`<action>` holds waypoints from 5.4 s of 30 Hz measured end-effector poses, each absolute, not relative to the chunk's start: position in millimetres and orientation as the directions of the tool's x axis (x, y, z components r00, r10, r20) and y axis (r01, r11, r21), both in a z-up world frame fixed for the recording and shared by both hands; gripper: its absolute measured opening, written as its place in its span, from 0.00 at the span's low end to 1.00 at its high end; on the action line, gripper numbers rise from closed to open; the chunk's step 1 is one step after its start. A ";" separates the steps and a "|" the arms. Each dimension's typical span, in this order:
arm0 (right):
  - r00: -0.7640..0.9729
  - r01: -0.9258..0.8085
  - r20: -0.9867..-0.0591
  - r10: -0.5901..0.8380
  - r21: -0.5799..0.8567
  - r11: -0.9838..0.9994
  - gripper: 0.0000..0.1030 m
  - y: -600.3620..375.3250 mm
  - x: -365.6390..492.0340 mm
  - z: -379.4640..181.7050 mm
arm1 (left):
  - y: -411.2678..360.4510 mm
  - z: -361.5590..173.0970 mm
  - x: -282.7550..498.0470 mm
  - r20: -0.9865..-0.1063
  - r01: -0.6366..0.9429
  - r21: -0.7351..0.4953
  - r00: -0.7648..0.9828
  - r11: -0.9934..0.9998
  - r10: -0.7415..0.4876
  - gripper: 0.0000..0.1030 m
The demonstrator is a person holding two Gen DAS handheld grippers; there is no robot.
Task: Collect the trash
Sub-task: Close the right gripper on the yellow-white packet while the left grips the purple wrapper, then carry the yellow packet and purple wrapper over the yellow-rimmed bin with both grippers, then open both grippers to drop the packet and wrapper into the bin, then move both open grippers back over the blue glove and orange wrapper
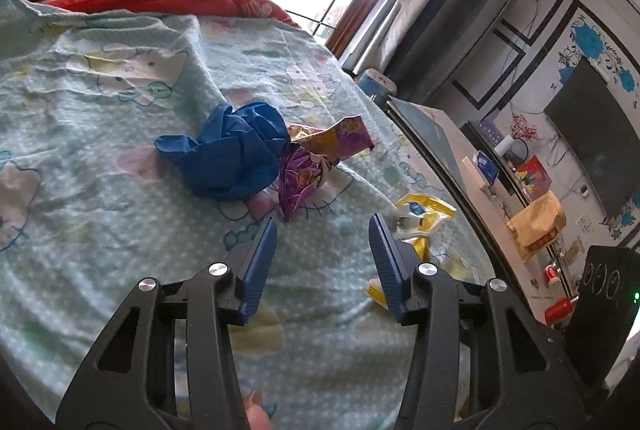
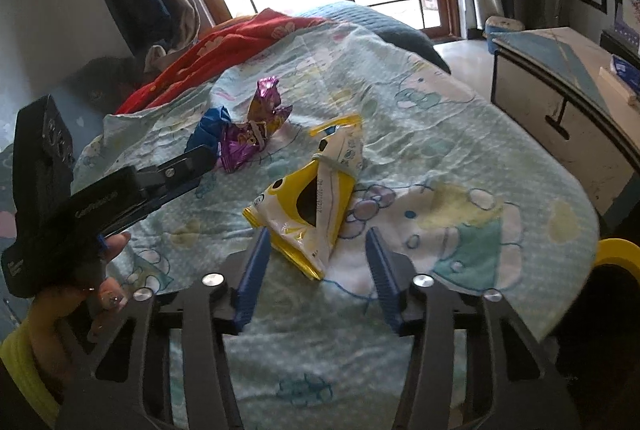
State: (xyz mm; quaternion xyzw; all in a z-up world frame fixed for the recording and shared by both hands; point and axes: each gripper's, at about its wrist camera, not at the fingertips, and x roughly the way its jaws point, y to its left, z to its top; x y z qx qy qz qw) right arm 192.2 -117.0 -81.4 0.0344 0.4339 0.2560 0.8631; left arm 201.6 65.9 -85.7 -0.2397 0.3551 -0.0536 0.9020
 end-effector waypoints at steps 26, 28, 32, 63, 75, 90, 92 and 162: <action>0.486 -0.376 -0.703 0.520 0.368 0.850 0.10 -143.2 170.8 -92.1 | 62.1 -101.8 221.7 -0.642 -0.089 -0.503 0.705 0.859 -0.303 0.06; 0.489 -0.373 -0.703 0.517 0.367 0.852 0.10 -145.0 169.3 -90.4 | 54.1 -100.1 217.5 -0.650 -0.068 -0.483 0.696 0.873 -0.305 0.05; 0.496 -0.366 -0.703 0.510 0.364 0.857 0.09 -148.8 167.6 -87.9 | 41.9 -96.3 206.7 -0.650 -0.026 -0.467 0.688 0.884 -0.323 0.05; 0.628 -0.271 -0.646 0.434 0.341 0.900 0.07 -230.3 143.2 -46.8 | -30.7 -63.1 151.8 -0.595 0.206 -0.380 0.692 0.902 -0.409 0.05; 0.674 -0.197 -0.629 0.387 0.353 0.915 0.07 -274.9 134.4 -41.2 | -60.6 -46.0 138.8 -0.569 0.292 -0.365 0.681 0.884 -0.460 0.05; 0.702 -0.076 -0.641 0.310 0.366 0.927 0.07 -343.0 112.2 -48.7 | -122.1 -44.2 116.6 -0.589 0.435 -0.288 0.622 0.853 -0.516 0.05; 0.704 -0.063 -0.643 0.303 0.368 0.928 0.07 -349.0 109.4 -50.1 | -129.9 -46.6 114.3 -0.596 0.451 -0.278 0.611 0.848 -0.521 0.05; 0.787 0.042 -0.599 0.147 0.289 0.956 0.81 -412.5 35.2 -38.3 | -184.1 -51.5 107.5 -0.607 0.447 -0.150 0.662 0.882 -0.440 0.89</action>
